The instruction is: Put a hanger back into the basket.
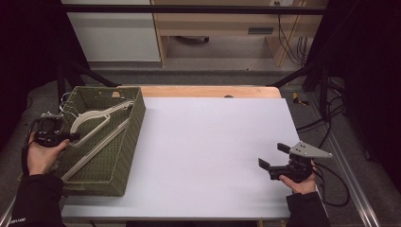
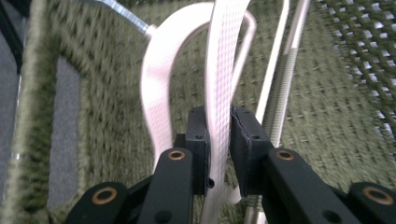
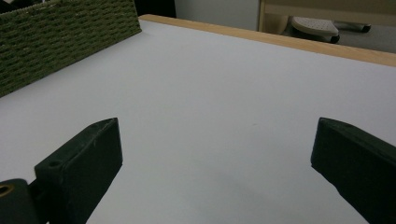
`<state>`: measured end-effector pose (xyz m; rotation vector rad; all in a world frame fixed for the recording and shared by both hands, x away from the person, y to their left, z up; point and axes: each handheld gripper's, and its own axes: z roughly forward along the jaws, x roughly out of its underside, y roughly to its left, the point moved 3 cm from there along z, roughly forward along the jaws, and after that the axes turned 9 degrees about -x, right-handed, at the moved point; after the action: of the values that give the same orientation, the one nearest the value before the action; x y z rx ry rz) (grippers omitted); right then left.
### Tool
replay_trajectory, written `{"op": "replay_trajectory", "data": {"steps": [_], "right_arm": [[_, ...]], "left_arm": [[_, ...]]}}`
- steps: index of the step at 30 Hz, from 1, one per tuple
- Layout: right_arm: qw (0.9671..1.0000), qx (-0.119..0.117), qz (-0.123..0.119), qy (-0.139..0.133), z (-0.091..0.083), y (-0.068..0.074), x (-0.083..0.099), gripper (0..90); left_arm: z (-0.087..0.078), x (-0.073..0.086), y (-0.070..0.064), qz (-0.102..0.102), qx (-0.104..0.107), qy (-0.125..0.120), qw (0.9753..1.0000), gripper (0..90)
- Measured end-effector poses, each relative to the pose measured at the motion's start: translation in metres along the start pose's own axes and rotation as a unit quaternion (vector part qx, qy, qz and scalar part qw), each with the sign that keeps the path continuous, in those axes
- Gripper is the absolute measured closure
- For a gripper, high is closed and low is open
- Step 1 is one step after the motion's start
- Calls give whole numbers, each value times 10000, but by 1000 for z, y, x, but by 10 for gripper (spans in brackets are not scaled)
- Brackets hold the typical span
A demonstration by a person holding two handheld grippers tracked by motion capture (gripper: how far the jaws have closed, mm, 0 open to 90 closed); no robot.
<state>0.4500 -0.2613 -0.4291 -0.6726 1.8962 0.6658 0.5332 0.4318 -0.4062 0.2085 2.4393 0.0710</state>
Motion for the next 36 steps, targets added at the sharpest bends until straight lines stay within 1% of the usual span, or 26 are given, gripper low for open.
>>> {"op": "replay_trajectory", "data": {"steps": [2, 4, 5, 8, 10, 12, 13, 14, 15, 17, 18, 21, 23, 25, 26, 27, 28, 29, 30, 31, 33, 34, 36], "right_arm": [[10000, -4, 16, -7, 0, 0, 0, 29], [10000, -4, 24, 7, 1, 0, 0, 29], [10000, -5, 21, 19, 1, 0, 1, 29], [10000, -11, 7, 25, 2, 1, 1, 29], [10000, -9, 4, 31, 2, 0, 1, 29], [10000, -2, 15, 34, 2, 0, 1, 29], [10000, -1, 15, 36, 2, 0, 1, 29], [10000, -4, 3, 34, 2, 0, 1, 29], [10000, -6, 7, 30, 2, 0, 1, 28], [10000, -3, 35, 20, 2, 0, 0, 29], [10000, -2, 34, 22, 2, 0, 1, 29], [10000, -5, 27, 21, 2, 0, 1, 29], [10000, -14, 10, 20, 2, 0, 1, 29], [10000, -18, 24, 0, 1, 0, 1, 28], [10000, -23, 34, -8, 1, 0, 0, 28], [10000, -24, 28, -33, 1, 0, 0, 28], [10000, -18, 28, -44, 0, 0, 0, 28], [10000, -31, 21, -47, 0, 0, 0, 28], [10000, -30, 35, -64, 0, 0, -1, 28], [9999, -33, 32, -89, -1, 1, -1, 28], [9999, -50, -19, -96, -2, 1, -1, 26], [9999, -60, -4, -108, -2, 1, -2, 24], [9999, -49, 19, -144, -2, 1, -2, 21]], "left_arm": [[0, 2, 1, -41, 3, 68, 10000, 752], [1, 4, 2, -8, -115, 107, 9999, 714], [1, 4, 3, -52, -154, 124, 9998, 697], [0, 6, 4, -92, -165, 103, 9998, 637], [-1, 10, 4, -28, -174, 50, 9998, 604], [-2, 11, 4, -34, -215, 54, 9997, 577], [-3, 12, 5, -24, -319, 54, 9995, 565], [-4, 13, 6, -41, -349, 52, 9994, 556], [-5, 14, 6, -115, -321, 41, 9994, 556], [-10, 14, 7, -79, -343, -54, 9994, 549], [-13, 14, 6, -85, -316, -92, 9994, 550], [-26, 10, 0, -51, -251, -387, 9989, 539], [-38, 7, -7, -35, -127, -706, 9974, 514], [-50, 4, -17, -16, 13, -1038, 9946, 485], [-50, 4, -17, -16, 13, -1038, 9946, 470], [-62, 2, -29, -12, 187, -1414, 9898, 444], [-68, 1, -35, 18, 290, -1565, 9873, 424], [-68, 1, -35, 18, 290, -1565, 9873, 406], [-79, -1, -49, 64, 468, -1846, 9817, 388], [-84, -2, -56, 96, 557, -1968, 9788, 373], [-92, -4, -71, 228, 718, -2173, 9732, 333], [-95, -5, -79, 299, 818, -2258, 9703, 315], [-100, -6, -94, 344, 1041, -2467, 9629, 268]]}}
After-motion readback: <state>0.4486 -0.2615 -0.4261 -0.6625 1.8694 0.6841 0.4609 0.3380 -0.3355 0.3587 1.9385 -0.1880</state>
